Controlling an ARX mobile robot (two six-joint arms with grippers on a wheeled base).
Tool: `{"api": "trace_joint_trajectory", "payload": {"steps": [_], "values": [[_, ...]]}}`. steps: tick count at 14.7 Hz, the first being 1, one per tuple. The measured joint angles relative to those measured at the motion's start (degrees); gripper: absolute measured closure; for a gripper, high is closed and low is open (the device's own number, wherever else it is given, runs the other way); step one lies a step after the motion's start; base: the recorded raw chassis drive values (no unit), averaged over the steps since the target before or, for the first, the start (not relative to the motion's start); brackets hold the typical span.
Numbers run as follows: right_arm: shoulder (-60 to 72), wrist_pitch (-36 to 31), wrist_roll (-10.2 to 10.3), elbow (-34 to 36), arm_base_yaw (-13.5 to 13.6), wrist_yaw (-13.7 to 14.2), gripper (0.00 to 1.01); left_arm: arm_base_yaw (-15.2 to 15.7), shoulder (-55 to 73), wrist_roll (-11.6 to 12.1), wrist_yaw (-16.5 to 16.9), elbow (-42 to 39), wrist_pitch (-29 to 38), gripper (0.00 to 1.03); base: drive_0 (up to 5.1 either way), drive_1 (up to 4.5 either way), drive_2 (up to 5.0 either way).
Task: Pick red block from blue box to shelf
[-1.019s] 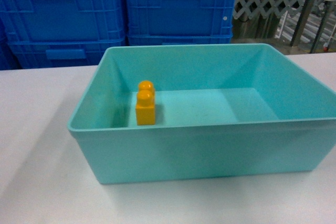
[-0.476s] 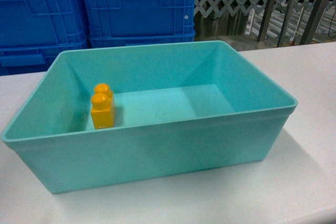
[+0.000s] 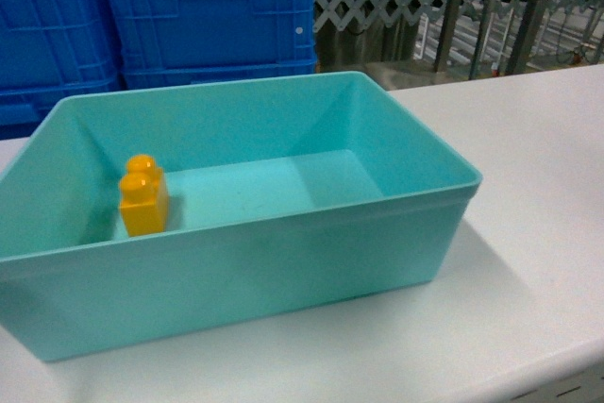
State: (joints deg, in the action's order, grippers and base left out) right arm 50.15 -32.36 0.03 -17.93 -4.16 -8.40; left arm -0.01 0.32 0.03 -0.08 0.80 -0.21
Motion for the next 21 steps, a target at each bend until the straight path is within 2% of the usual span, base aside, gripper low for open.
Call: {"api": "trace_joint_trajectory", "payload": {"steps": [21], "values": [[0.00, 0.00, 0.00, 0.00, 0.00, 0.02, 0.73, 0.00, 0.00, 0.00, 0.02, 0.00, -0.02, 0.05, -1.7, -1.69, -1.7]]}}
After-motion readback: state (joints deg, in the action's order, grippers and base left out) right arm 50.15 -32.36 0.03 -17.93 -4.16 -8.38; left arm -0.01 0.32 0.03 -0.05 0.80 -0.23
